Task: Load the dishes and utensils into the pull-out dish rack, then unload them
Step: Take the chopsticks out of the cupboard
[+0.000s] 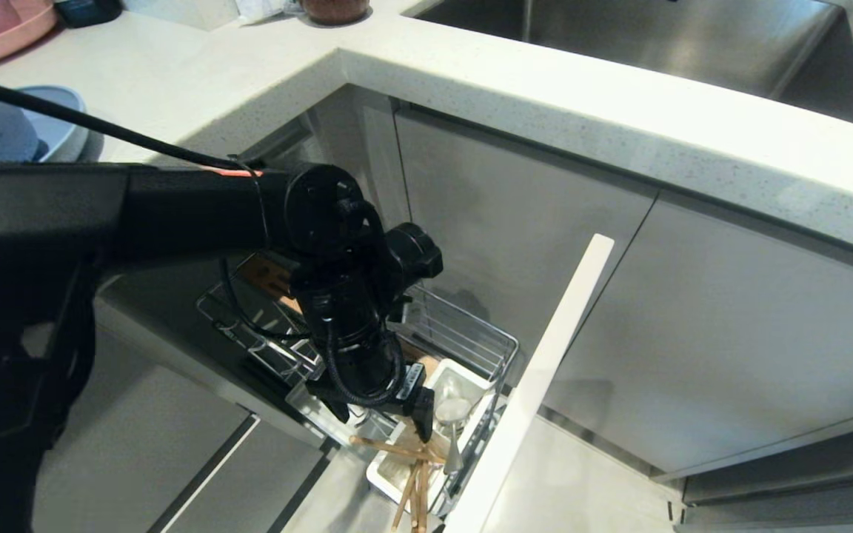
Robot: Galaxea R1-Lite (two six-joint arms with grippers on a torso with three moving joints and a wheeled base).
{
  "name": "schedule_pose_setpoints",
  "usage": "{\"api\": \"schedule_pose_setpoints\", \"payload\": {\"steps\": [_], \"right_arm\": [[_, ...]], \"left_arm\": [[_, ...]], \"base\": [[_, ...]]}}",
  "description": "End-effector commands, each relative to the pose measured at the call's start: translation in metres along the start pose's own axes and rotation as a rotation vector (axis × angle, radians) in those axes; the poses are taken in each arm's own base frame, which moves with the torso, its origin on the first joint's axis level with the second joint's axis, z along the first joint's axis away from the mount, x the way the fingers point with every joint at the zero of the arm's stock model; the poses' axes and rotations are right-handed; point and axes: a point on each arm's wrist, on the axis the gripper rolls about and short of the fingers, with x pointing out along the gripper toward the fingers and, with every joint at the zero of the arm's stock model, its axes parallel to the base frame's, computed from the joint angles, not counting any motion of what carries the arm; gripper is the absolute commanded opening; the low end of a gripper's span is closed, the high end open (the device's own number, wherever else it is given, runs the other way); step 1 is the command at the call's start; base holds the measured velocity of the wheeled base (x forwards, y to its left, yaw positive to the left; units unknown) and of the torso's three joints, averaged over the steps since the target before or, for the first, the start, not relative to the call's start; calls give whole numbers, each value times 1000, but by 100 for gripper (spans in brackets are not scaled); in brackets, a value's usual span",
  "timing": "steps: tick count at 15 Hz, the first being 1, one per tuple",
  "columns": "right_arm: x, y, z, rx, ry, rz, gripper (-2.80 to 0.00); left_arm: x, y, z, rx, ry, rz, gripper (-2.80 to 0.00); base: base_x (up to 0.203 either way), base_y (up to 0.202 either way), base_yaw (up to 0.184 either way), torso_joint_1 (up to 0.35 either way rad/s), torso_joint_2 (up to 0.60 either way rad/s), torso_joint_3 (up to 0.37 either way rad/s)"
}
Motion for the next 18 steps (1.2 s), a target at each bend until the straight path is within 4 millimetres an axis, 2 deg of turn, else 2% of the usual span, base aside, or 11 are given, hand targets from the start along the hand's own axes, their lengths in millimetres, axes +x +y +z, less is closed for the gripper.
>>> {"api": "schedule_pose_setpoints", "payload": {"steps": [1, 6, 11, 18], "right_arm": [[0, 0, 0, 0, -3, 0, -280], [0, 0, 0, 0, -2, 0, -280], [0, 0, 0, 1, -1, 0, -280], [0, 0, 0, 1, -3, 0, -280]], "left_arm": [[12, 1, 6, -8, 30, 11, 0], [11, 1, 8, -11, 2, 5, 0], [-4, 3, 4, -14, -55, -7, 0], [3, 6, 2, 21, 19, 13, 0]], "base": [[0, 0, 0, 0, 0, 0], [0, 0, 0, 0, 0, 0], [0, 0, 0, 0, 0, 0], [0, 0, 0, 0, 0, 0]]}}
